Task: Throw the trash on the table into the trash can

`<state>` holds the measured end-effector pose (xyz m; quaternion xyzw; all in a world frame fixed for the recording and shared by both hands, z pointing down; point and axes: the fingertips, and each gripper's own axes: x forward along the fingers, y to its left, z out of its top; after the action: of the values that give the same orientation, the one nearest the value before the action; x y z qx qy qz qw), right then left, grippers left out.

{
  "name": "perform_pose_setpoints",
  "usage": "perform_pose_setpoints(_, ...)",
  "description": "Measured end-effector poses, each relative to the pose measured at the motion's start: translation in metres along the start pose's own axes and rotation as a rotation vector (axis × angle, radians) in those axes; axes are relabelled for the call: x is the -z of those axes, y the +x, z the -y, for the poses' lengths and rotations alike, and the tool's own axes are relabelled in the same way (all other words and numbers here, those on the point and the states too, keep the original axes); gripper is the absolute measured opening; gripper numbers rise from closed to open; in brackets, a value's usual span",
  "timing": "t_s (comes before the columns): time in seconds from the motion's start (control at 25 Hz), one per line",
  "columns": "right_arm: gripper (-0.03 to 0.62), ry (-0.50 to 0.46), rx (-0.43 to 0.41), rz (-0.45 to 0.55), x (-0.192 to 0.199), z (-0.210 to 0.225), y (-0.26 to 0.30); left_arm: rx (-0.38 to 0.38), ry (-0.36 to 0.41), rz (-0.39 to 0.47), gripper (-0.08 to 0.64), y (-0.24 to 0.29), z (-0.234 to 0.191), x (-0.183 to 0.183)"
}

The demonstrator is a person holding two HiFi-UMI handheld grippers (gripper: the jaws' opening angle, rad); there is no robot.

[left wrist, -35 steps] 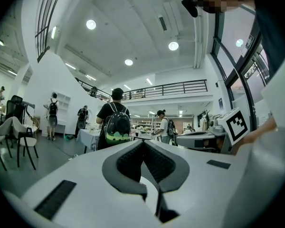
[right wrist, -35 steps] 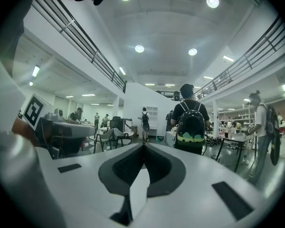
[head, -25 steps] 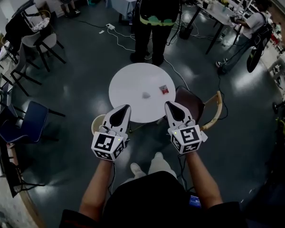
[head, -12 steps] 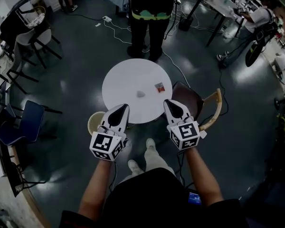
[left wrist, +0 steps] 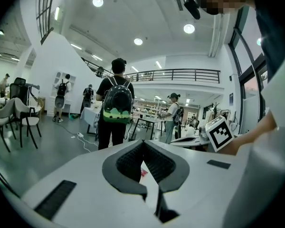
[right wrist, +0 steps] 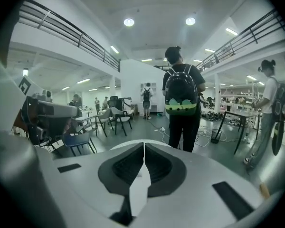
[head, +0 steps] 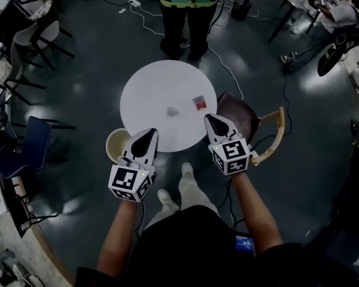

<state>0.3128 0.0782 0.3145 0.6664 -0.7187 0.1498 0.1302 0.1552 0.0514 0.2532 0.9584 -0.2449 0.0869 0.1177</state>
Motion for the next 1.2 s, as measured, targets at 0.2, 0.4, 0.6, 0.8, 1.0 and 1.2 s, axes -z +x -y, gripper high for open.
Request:
perform_pose_setpoints(0.2, 0.02, 0.014, -0.022, -0.072, 0.031, 0.026, 0.037, -0.019, -0.037, -0.015, 0.015, 0.03, -0.008, 0.018)
perform_pose_setpoints(0.4, 0.02, 0.045, -0.031, -0.121, 0.062, 0.049, 0.073, -0.045, -0.069, -0.052, 0.015, 0.05, -0.015, 0.042)
perform_pose_setpoints(0.6, 0.02, 0.081, -0.024, -0.157, 0.092, 0.076, 0.108, -0.07, -0.086, -0.086, 0.015, 0.066, -0.021, 0.063)
perform_pose_setpoints(0.8, 0.02, 0.102, -0.015, -0.198, 0.122, 0.091, 0.138, -0.093, -0.105, -0.114, 0.015, 0.082, -0.033, 0.083)
perform_pose_setpoints(1.0, 0.025, 0.076, -0.002, -0.238, 0.147, 0.102, 0.159, -0.098, -0.136, -0.145, 0.015, 0.1, -0.033, 0.1)
perform_pose_setpoints(1.2, 0.134, 0.097, 0.001, -0.283, 0.169, 0.11, 0.183, -0.096, -0.155, -0.16, 0.015, 0.114, -0.032, 0.111)
